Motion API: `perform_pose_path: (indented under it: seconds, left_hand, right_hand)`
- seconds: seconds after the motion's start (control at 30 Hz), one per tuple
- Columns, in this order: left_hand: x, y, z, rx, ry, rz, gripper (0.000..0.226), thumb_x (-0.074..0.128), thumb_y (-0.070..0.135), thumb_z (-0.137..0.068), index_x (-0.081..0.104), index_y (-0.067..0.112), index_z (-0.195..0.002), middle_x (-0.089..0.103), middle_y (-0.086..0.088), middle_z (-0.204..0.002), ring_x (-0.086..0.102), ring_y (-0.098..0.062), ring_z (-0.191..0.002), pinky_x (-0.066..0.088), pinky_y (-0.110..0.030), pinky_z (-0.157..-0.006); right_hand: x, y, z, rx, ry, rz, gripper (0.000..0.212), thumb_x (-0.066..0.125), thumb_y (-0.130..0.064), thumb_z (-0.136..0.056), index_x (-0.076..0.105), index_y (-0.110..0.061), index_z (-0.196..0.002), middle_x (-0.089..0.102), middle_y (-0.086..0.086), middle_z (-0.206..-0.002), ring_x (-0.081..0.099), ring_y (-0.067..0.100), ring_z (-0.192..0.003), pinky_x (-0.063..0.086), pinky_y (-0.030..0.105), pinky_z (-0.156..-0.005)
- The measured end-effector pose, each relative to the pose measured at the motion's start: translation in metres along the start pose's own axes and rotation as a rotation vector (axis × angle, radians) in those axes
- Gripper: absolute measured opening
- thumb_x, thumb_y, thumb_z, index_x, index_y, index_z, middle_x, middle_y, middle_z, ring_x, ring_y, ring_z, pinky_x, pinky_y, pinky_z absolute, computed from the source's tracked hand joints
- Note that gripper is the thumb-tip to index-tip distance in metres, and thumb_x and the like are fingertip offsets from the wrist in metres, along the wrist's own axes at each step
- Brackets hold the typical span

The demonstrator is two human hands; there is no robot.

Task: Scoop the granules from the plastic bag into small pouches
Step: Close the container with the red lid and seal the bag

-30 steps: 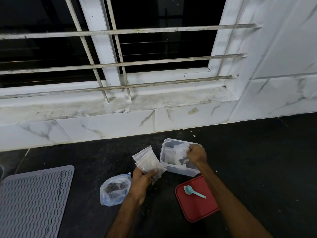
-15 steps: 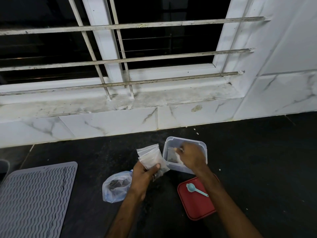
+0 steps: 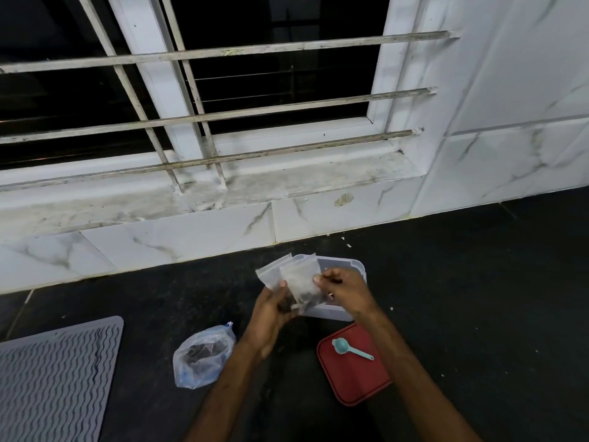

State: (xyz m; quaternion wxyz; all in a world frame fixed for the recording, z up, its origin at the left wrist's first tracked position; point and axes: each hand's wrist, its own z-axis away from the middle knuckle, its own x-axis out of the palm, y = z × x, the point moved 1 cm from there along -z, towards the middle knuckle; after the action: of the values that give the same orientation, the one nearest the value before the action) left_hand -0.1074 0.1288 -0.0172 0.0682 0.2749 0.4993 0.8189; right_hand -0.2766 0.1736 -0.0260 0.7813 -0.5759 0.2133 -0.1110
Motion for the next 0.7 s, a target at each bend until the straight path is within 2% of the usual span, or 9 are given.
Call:
perform_pose_path:
  seconds: [0.1,0.23,0.27,0.33,0.4,0.5,0.57,0.63,0.7]
  left_hand:
    - [0.012,0.003,-0.026,0.013,0.09,-0.194,0.024,0.044,0.012,-0.103,0.06,0.002,-0.117,0.069,-0.017,-0.107,0.072,-0.02,-0.083,0.061,-0.033,-0.066]
    - [0.029,-0.005,-0.068,0.016,0.164,-0.569,0.022,0.05,0.011,-0.099,0.058,0.001,-0.117,0.066,-0.014,-0.112,0.069,-0.02,-0.084,0.058,-0.023,-0.057]
    - [0.033,-0.009,-0.077,0.016,0.176,-0.711,0.021,0.049,0.013,-0.098,0.058,0.003,-0.115,0.066,-0.013,-0.112,0.067,-0.02,-0.085,0.059,-0.025,-0.063]
    - [0.04,-0.016,-0.09,-0.023,0.173,-1.018,0.029,0.047,0.019,-0.1,0.056,0.004,-0.122,0.063,-0.015,-0.122,0.064,-0.027,-0.103,0.054,-0.03,-0.086]
    - [0.044,-0.02,-0.095,-0.117,0.184,-1.215,0.037,0.048,0.023,-0.101,0.049,0.006,-0.134,0.058,-0.014,-0.131,0.057,-0.028,-0.119,0.045,-0.03,-0.096]
    - [0.048,-0.024,-0.103,-0.292,0.228,-1.296,0.048,0.058,0.025,-0.097,0.043,0.008,-0.14,0.052,-0.013,-0.14,0.05,-0.027,-0.128,0.041,-0.035,-0.107]
    - [0.052,-0.025,-0.104,-0.327,0.243,-1.316,0.052,0.054,0.027,-0.099,0.037,0.008,-0.145,0.046,-0.013,-0.145,0.046,-0.028,-0.133,0.038,-0.036,-0.11]
    - [0.052,-0.028,-0.101,-0.282,0.265,-1.294,0.047,0.043,0.028,-0.103,0.036,0.008,-0.145,0.048,-0.015,-0.144,0.048,-0.029,-0.131,0.039,-0.036,-0.109]
    - [0.049,-0.033,-0.097,-0.205,0.303,-1.296,0.045,0.038,0.028,-0.104,0.035,0.009,-0.145,0.053,-0.016,-0.138,0.054,-0.029,-0.124,0.046,-0.038,-0.105]
  right_hand:
    - [-0.029,0.005,-0.016,-0.002,0.153,0.272,0.019,0.07,-0.02,-0.087,0.072,-0.007,-0.073,0.07,0.003,-0.063,0.068,0.014,-0.058,0.057,0.028,-0.061]
    - [-0.041,0.012,-0.035,0.047,0.237,0.566,0.024,0.068,-0.023,-0.086,0.066,-0.008,-0.067,0.07,0.011,-0.072,0.068,0.027,-0.072,0.051,0.031,-0.066]
    - [-0.04,0.013,-0.039,0.066,0.231,0.613,0.022,0.066,-0.022,-0.086,0.068,-0.007,-0.071,0.071,0.012,-0.076,0.068,0.029,-0.076,0.051,0.032,-0.068]
    - [-0.036,0.014,-0.045,0.086,0.212,0.71,0.019,0.062,-0.02,-0.088,0.073,-0.005,-0.083,0.072,0.014,-0.087,0.069,0.032,-0.086,0.052,0.033,-0.075]
    - [-0.029,0.013,-0.048,0.096,0.187,0.804,0.021,0.06,-0.019,-0.091,0.072,-0.004,-0.098,0.072,0.014,-0.1,0.068,0.031,-0.098,0.051,0.031,-0.081]
    - [-0.017,0.021,-0.055,0.128,0.081,0.904,0.03,0.059,-0.02,-0.094,0.065,-0.003,-0.119,0.066,0.014,-0.119,0.062,0.029,-0.113,0.048,0.033,-0.094]
    - [-0.009,0.027,-0.058,0.124,-0.002,0.975,0.038,0.061,-0.026,-0.094,0.061,-0.008,-0.127,0.065,0.01,-0.122,0.06,0.026,-0.116,0.047,0.033,-0.097]
    - [-0.004,0.032,-0.062,0.137,-0.04,1.02,0.036,0.057,-0.026,-0.095,0.062,-0.009,-0.126,0.066,0.01,-0.12,0.061,0.024,-0.113,0.047,0.032,-0.095]
    - [-0.003,0.031,-0.065,0.143,-0.075,1.069,0.031,0.052,-0.017,-0.097,0.062,-0.003,-0.124,0.065,0.014,-0.121,0.061,0.027,-0.114,0.047,0.034,-0.096]
